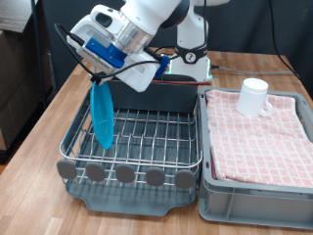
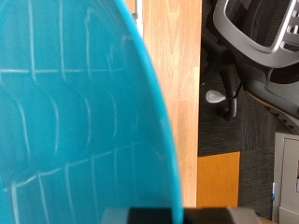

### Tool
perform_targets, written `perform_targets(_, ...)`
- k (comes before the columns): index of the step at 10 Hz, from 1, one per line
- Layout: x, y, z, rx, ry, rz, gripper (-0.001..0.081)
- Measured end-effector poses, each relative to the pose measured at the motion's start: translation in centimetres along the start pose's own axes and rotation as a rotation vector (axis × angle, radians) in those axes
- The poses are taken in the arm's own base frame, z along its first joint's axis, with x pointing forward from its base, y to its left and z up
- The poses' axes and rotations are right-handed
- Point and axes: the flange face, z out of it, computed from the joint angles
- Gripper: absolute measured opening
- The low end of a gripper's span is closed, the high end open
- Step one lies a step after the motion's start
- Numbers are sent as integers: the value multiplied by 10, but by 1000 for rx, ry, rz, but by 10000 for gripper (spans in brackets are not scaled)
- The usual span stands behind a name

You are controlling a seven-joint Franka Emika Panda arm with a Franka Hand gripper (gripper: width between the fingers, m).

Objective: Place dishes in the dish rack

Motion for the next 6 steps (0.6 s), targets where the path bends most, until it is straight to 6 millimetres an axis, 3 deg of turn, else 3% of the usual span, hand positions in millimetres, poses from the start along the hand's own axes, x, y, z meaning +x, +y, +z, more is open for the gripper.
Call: perform_targets(6, -7, -1, 3, 3, -3, 9, 19)
